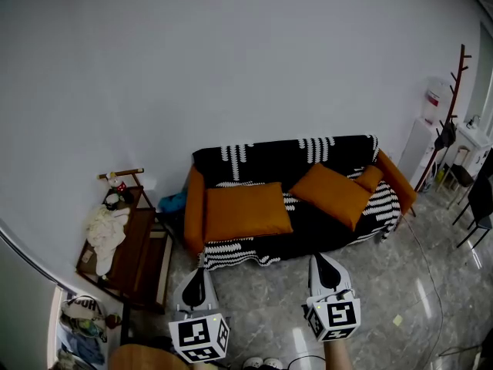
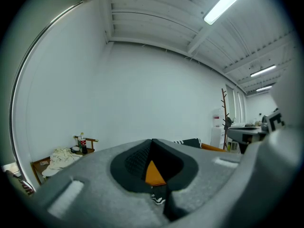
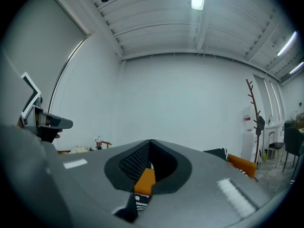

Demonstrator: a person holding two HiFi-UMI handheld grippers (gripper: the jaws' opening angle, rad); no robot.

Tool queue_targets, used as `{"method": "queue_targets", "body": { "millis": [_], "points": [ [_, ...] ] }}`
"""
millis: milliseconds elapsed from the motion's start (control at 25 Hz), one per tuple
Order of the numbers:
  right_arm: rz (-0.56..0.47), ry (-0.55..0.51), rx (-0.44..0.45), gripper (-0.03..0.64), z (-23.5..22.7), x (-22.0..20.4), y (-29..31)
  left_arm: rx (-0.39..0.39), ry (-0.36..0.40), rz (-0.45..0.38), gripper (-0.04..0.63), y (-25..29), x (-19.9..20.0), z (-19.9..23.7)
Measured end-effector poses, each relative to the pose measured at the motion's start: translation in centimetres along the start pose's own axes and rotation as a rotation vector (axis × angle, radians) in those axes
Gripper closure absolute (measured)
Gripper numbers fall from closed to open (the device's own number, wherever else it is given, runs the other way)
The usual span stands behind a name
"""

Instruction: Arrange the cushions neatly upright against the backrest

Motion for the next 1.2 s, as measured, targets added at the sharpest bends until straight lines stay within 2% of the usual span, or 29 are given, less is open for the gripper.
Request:
{"method": "queue_targets", "body": {
  "millis": [160,200,320,360,760,1200],
  "points": [
    [-0.01,0.023,0.02,0.593,-1.0,-0.2,-0.1,0.029,-0.003,-0.023,0.571,-0.2,-0.2,-0.7],
    [-0.012,0.028,0.034,0.562,-1.1,-0.2,-0.1,0.034,-0.004,-0.025,0.536,-0.2,-0.2,-0.9],
    [-0.006,0.044,0.065,0.421,-1.5,-0.6,0.1,0.052,-0.003,-0.018,0.367,-0.1,-0.5,-1.1],
    [0.0,0.048,0.068,0.402,-1.6,-0.8,0.3,0.058,-0.002,-0.013,0.342,0.0,-0.7,-1.0],
    [0.033,0.048,0.069,0.357,-2.3,-3.3,4.8,0.074,0.003,0.012,0.324,4.3,-2.5,0.9],
    [0.039,0.019,0.022,0.354,-2.6,-6.2,17.5,0.028,-0.007,0.007,0.324,17.4,-3.6,6.7]
  ]
}}
Point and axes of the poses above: the fingertips, and each gripper's own axes: y forward along the fingers, z to its left, x out of its top, the point moved 9 cm from there along -y, backward along the fingers, and after that the axes turned 11 degrees about -z, right-handed, at the moved point
